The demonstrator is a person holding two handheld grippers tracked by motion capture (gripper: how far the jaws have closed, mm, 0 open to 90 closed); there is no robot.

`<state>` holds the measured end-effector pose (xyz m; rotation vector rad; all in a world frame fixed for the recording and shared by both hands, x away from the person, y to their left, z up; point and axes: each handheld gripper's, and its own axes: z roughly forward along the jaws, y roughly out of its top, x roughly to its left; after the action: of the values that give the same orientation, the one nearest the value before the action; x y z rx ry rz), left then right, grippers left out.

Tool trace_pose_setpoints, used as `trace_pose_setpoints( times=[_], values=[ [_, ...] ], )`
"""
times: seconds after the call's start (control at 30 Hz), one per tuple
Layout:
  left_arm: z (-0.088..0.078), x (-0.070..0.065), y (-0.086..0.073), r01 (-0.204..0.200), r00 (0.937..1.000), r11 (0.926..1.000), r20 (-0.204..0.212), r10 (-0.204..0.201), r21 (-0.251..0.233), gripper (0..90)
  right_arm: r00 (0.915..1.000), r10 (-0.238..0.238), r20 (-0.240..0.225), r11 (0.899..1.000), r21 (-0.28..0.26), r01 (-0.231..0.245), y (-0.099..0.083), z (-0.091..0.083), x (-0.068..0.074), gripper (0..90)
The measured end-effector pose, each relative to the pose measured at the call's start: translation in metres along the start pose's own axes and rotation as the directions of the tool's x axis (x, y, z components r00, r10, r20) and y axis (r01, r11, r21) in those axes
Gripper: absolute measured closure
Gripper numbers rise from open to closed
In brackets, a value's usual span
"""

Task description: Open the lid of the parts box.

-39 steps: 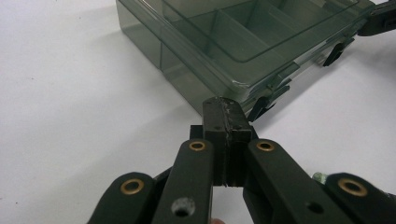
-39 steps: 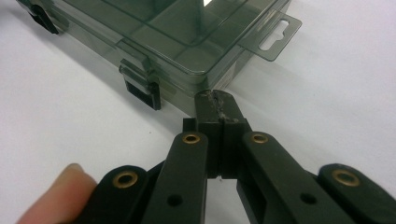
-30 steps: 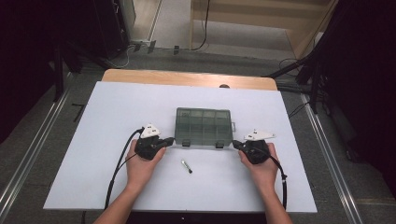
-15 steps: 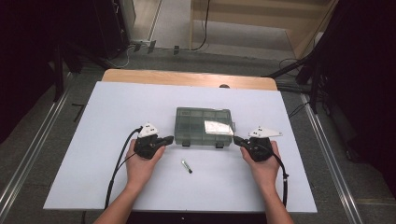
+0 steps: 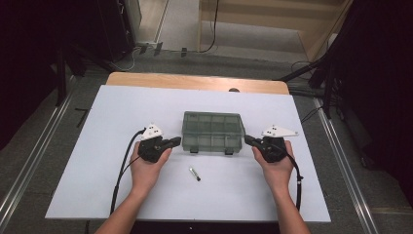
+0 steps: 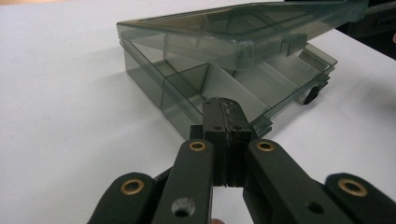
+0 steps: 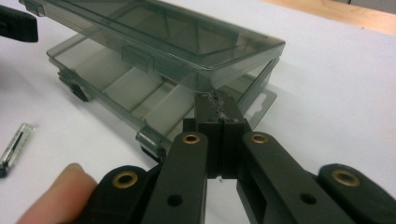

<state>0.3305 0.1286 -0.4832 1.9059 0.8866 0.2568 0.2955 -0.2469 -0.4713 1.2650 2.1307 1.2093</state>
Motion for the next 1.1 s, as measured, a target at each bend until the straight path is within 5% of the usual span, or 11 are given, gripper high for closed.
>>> trace_pose_setpoints(
  times=[0.77,1.1],
  values=[
    [0.008,0.001,0.034,-0.017,0.9999,0.9971,-0.001,0.017,-0.074,90.0,0.9999,0.0,-0.011,0.999,-0.047,-0.001,0.03,0.002,-0.005,90.0],
    [0.011,0.001,0.051,-0.047,0.9974,0.9903,-0.059,0.04,-0.13,90.0,0.9999,-0.007,0.008,0.997,-0.083,0.008,0.041,0.007,-0.006,90.0]
  ],
)
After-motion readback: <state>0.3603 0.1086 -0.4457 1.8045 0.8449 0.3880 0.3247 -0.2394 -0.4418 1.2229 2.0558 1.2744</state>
